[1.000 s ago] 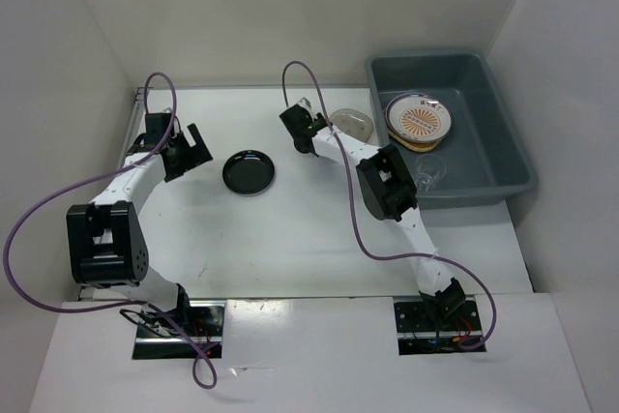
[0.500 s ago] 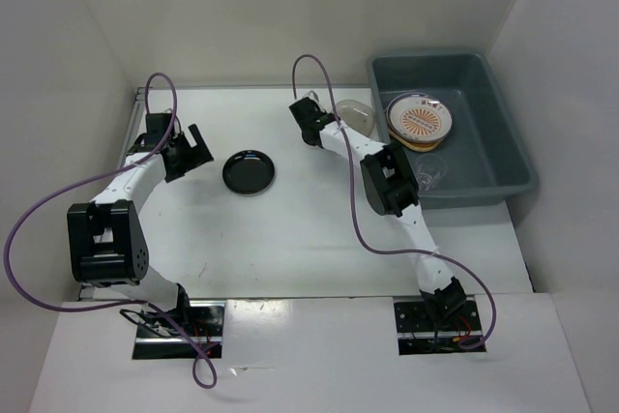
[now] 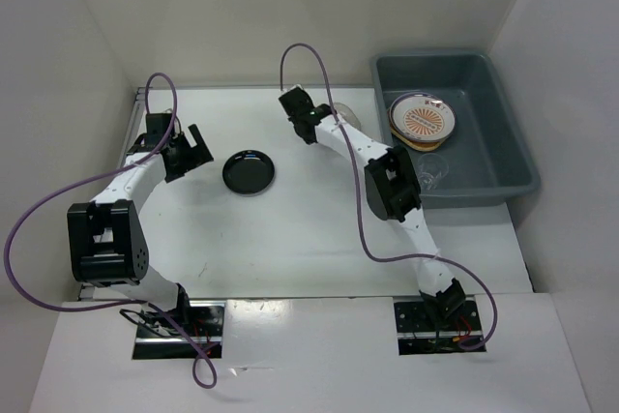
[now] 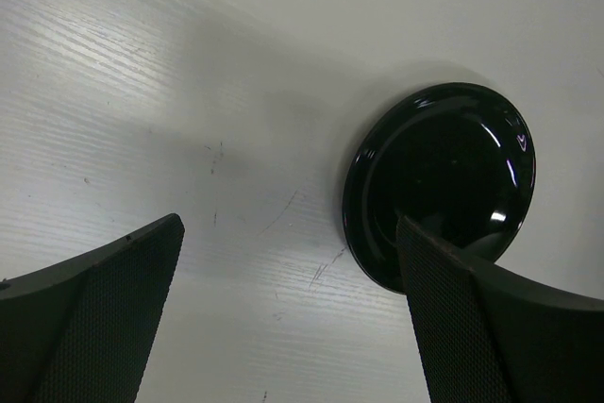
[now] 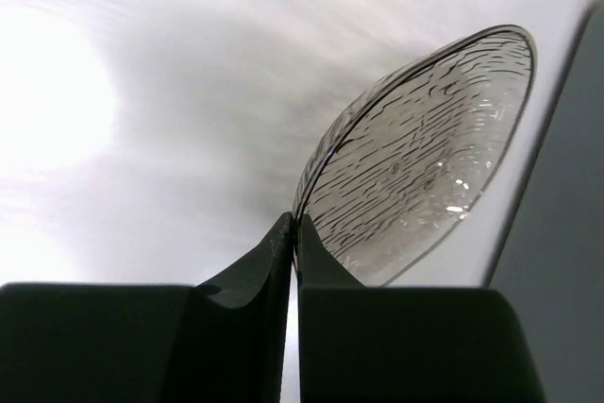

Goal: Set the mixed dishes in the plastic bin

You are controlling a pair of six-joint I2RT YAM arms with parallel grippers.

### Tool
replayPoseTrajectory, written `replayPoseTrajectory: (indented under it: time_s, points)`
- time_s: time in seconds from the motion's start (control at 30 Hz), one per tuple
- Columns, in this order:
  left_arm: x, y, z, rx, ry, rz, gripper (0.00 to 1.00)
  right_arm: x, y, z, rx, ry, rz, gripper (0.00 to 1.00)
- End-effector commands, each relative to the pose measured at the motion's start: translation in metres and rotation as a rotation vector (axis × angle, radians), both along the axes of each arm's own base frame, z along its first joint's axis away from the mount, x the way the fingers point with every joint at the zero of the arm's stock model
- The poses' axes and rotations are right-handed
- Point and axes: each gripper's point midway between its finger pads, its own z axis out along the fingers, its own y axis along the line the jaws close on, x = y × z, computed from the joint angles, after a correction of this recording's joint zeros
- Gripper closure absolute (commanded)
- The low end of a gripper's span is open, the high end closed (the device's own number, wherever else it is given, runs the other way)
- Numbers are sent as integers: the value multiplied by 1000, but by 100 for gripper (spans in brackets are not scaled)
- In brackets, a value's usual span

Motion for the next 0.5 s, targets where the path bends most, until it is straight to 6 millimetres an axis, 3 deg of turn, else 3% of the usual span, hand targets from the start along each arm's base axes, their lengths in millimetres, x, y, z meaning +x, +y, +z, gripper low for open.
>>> replayPoseTrajectory:
  time_s: [0.0,0.03,0.07,0.13,0.17,0.23,0.3,0.4,0.47]
  points:
    - [3,5,3,11,-24,22,0,-19,50,128,234,-147,102,97]
    - [3,5,3,11,-24,22,0,-22,50,144,257,-166,111,97]
    - [3,5,7,12,-35,22,0,-27,46,172,282,-210,120,97]
    - [5,5,9,13,-44,22,0,-31,38,204,303,-274,119,97]
    - [5,5,12,14,-53,22,0,-37,31,235,337,-338,112,97]
    - [5,5,15,15,-63,22,0,-41,15,262,327,-404,74,97]
    - [5,5,19,16,-72,22,0,-36,-24,289,295,-482,-29,97]
    - [5,5,22,17,-81,22,0,-22,-82,305,284,-531,-157,97]
    - [5,5,22,17,-81,22,0,-15,-117,300,266,-535,-255,97]
